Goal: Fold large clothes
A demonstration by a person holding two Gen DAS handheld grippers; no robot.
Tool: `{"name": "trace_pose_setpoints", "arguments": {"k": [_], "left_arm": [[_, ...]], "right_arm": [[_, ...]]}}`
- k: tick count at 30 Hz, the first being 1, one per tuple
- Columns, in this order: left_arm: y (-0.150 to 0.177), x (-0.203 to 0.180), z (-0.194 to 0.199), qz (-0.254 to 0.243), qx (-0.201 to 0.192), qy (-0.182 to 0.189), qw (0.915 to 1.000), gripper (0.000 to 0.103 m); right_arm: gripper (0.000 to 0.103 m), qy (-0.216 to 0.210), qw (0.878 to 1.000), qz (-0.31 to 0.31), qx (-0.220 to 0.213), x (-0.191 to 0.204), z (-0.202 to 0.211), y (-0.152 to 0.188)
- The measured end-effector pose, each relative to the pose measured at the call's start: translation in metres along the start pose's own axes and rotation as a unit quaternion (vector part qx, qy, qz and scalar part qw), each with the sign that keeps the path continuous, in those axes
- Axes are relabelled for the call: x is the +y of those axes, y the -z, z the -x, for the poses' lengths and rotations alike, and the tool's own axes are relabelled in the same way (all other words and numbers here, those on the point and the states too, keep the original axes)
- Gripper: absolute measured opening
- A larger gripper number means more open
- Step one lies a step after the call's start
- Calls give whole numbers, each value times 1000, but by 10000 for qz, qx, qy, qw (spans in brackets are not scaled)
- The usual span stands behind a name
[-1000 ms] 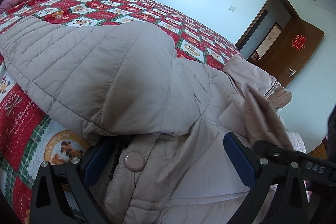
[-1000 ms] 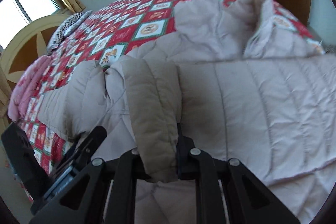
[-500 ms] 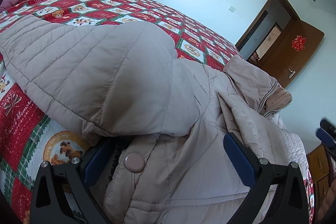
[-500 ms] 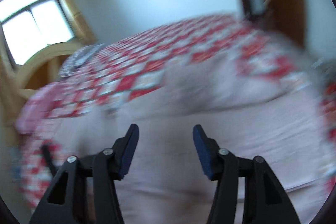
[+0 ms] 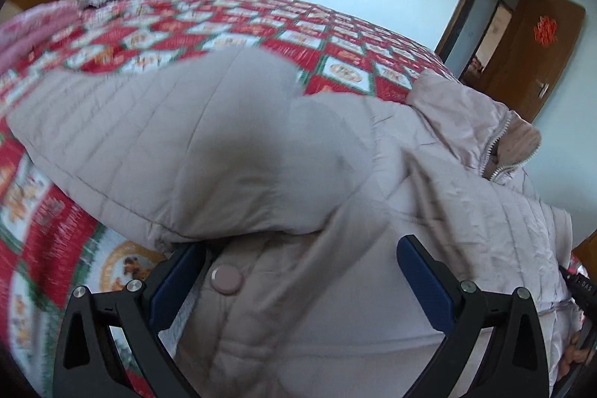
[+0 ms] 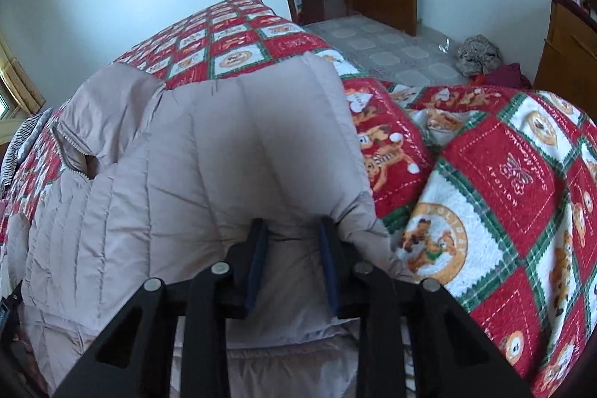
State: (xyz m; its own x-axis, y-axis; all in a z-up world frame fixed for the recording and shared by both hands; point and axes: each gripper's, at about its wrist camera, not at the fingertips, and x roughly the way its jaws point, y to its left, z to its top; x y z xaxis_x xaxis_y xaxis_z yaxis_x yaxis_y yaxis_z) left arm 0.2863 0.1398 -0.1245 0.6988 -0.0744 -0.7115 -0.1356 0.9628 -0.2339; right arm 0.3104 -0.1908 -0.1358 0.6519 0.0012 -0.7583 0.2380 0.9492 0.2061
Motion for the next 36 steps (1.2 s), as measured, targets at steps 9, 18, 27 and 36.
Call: {"name": "trace_pose_setpoints", "arguments": {"k": [9,18,27,36], "left_arm": [[-4,-82,-1,-1049,-503,-356,9926,102],[2,-62,-20,-955,27,-354,9948,102],[-60,144,42,1295,-1002,-1583,9737,102],[-78,282,8,2796,-970,-2527,9212,98]], "right_arm": [[59,354,9966,712,-210,28,2,9],[67,218,9971,698,-195,30,1,7],[69,244,9969,713,-208,33,-1,6],[70,499,9943,903,-259,41,-3,10]]}}
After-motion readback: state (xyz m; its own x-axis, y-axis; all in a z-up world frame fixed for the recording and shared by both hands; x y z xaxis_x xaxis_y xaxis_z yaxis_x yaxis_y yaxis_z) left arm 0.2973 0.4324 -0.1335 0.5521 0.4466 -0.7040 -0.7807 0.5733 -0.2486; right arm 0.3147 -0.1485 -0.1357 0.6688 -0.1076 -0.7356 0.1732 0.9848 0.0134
